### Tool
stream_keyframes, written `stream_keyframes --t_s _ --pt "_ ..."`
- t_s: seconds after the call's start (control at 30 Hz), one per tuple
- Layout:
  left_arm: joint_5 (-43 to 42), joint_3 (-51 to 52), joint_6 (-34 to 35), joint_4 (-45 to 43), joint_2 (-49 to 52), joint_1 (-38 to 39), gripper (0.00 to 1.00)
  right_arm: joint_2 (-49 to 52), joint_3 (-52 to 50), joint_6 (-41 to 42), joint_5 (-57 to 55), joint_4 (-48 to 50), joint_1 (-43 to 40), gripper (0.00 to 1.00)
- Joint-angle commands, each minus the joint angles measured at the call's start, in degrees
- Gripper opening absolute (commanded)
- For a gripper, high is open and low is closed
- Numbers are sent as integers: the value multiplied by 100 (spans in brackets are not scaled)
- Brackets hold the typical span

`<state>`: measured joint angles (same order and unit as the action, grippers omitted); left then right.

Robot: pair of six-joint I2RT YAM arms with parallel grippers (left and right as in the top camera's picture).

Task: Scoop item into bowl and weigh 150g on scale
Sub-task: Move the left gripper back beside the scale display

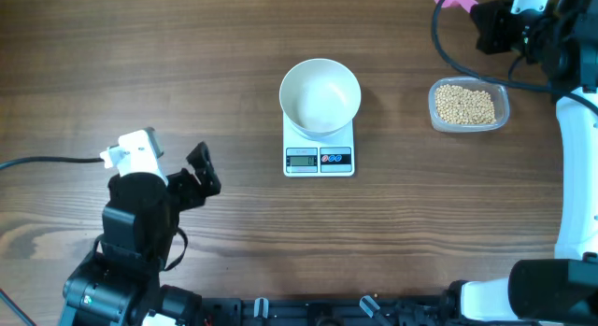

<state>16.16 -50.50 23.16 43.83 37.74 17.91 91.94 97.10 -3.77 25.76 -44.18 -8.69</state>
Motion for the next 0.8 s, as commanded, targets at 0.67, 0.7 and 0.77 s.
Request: stream_keyframes --t_s 0.67,0.7,0.77 --pt "-2546 -2328 -894 2645 3051 507 100 52 2 658 61 -1047 15 4" --pt "-2529 -1930 -826 2400 2465 507 100 52 2 658 63 -1051 15 4" --pt "-2702 -1239 -739 1836 1788 514 100 52 2 682 63 -1012 15 4"
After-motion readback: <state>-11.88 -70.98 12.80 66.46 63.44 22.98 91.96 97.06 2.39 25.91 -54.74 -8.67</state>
